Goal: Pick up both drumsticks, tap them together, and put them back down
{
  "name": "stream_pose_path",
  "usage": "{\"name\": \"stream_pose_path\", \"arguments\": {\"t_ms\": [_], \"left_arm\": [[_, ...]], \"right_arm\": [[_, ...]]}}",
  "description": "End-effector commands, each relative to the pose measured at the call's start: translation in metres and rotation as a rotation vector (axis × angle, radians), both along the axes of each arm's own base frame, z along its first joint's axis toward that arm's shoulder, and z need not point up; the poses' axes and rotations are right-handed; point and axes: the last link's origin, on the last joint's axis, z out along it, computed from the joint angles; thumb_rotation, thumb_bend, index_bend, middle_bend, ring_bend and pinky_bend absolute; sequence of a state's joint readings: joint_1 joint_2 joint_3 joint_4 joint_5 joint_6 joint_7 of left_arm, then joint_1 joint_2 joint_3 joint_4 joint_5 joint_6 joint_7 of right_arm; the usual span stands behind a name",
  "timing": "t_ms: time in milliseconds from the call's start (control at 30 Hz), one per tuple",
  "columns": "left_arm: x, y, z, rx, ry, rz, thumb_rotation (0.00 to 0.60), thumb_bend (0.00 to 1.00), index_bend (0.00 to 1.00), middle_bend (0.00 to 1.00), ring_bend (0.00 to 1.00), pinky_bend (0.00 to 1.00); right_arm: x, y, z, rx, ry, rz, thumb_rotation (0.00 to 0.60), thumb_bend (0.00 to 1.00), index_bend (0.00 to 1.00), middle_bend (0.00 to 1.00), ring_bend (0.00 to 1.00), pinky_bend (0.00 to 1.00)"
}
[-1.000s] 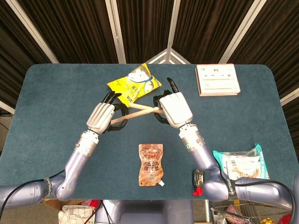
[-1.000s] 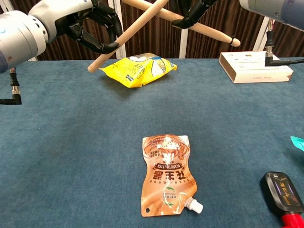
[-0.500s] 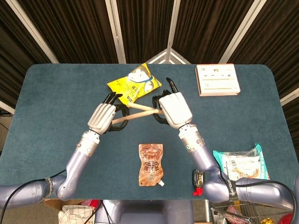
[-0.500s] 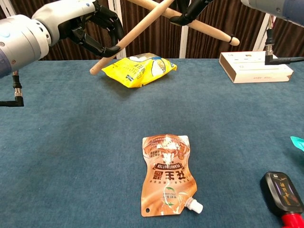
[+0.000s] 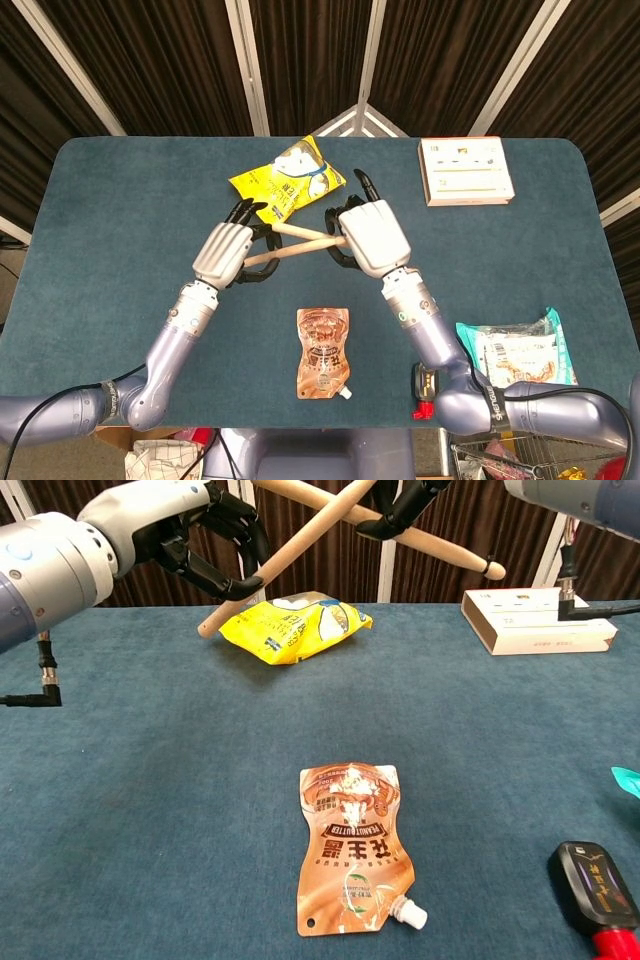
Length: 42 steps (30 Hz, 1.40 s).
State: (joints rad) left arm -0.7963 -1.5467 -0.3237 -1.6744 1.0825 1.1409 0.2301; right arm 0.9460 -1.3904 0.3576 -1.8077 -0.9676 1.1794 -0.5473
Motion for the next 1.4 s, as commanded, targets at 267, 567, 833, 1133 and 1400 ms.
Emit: {"name": "stream_pose_path", "arguments": {"t_ms": [267,567,833,1133,1400], "left_arm": [[-0.024,-0.007,0.007,-0.018,0.077,-0.005,0.600,0.58,0.71,0.68,0.11,0.00],[-0.097,-0.021,0.040,0.042,0.275,-0.017,0.600,0.58,0.71,0.68,0.11,0.00],[-0.161,-0.017,0.052,0.116,0.574,0.001,0.600,0.58,0.71,0.68,0.11,0.00],[-0.198,0.003,0.039,0.133,0.728,0.055,0.600,0.58,0.71,0.68,0.11,0.00],[-0.207,0.019,0.019,0.117,0.757,0.086,0.600,0.59,0.71,0.68,0.11,0.00]], "right_arm": [[-0.015,-0.006,0.010,-0.029,-0.002,-0.037,0.600,0.47,0.71,0.64,0.41,0.00],[-0.065,-0.022,0.021,-0.066,0.012,-0.125,0.600,0.47,0.71,0.64,0.41,0.00],[-0.115,-0.023,0.006,-0.112,0.169,-0.127,0.600,0.47,0.72,0.64,0.41,0.00],[-0.145,-0.025,-0.035,-0.082,0.292,-0.106,0.600,0.47,0.72,0.64,0.41,0.00],[-0.151,-0.026,-0.070,-0.027,0.324,-0.110,0.600,0.47,0.72,0.64,0.41,0.00]]}}
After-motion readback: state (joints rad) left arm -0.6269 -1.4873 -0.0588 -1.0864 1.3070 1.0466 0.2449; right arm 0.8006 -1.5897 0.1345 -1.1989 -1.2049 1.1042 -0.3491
